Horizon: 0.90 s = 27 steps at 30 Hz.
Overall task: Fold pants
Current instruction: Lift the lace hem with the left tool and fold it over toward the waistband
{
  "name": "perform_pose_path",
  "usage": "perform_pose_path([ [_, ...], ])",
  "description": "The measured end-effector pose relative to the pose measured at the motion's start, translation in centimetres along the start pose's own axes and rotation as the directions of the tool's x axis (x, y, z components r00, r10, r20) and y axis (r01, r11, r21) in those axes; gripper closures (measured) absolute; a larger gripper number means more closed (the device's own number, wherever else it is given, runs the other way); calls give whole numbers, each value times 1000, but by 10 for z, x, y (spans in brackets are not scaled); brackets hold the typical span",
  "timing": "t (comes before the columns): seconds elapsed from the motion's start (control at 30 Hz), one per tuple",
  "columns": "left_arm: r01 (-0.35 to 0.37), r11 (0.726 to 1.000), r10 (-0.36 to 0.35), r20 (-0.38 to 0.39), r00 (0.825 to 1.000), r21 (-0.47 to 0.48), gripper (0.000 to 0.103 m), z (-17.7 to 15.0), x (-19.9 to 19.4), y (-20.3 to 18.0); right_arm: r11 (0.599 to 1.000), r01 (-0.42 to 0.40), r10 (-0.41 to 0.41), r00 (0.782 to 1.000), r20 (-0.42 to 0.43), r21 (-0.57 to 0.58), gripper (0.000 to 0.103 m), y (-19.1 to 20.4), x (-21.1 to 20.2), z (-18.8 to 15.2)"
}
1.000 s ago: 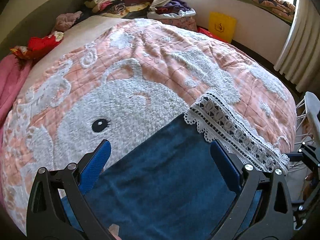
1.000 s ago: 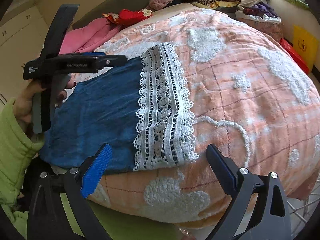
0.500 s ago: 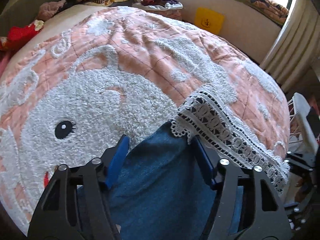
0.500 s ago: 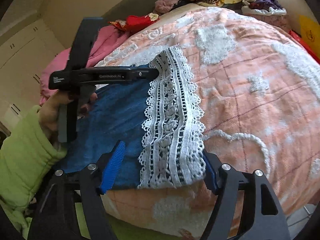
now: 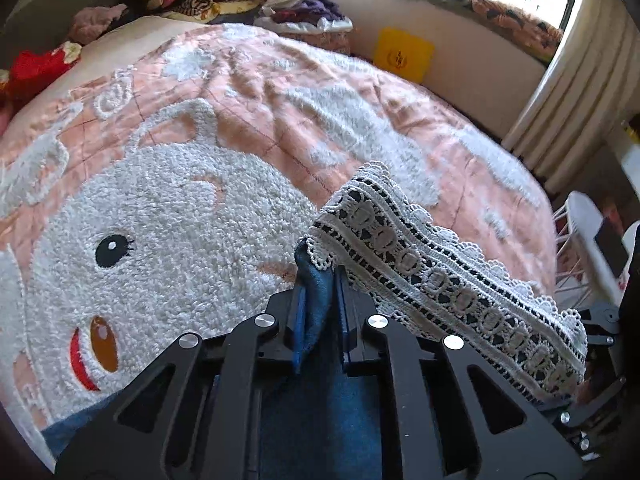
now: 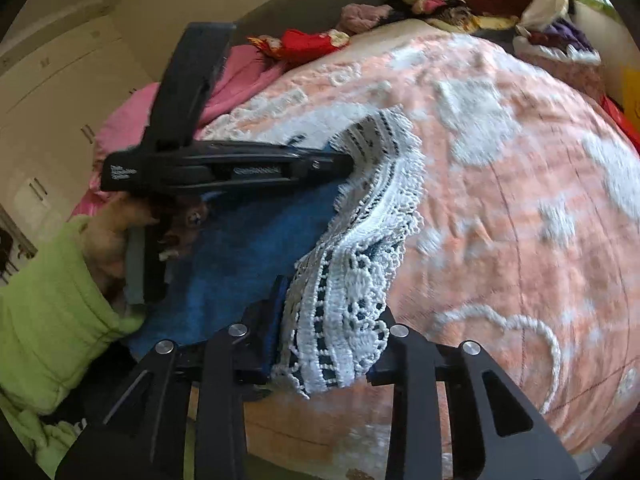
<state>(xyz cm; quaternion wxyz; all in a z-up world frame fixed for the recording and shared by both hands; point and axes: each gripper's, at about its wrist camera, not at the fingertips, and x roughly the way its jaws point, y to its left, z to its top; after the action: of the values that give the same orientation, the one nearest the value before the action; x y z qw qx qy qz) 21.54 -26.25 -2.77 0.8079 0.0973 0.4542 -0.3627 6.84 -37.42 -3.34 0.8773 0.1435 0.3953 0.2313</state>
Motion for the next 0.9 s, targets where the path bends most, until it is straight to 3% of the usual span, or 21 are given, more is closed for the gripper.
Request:
perform_pose_path([
  [0.3,61,992,-43,165,985,-106,97,-14,-78,35,981,-62,70,997,38,-183,74,72,-13,26],
  [0.47,21,987,9,184,983,-158,97,-45,-101,58,951,-106,104,994,-23,-291,74,120,11,26],
  [0.7,10,932,41,135,990,-362,91,-103,-104,108,916,-141,83,983,-166,-376,74,164,68,2],
  [0.77,14,917,52,154,987,-398,91,-113,-115,115,904,-140,72,981,-178,-405,74,174,75,-2],
  [0.9,-37,888,148,207,967,-458,87,-136,-150,130,879,-144,62,980,-190,-454,74,193,72,-13],
])
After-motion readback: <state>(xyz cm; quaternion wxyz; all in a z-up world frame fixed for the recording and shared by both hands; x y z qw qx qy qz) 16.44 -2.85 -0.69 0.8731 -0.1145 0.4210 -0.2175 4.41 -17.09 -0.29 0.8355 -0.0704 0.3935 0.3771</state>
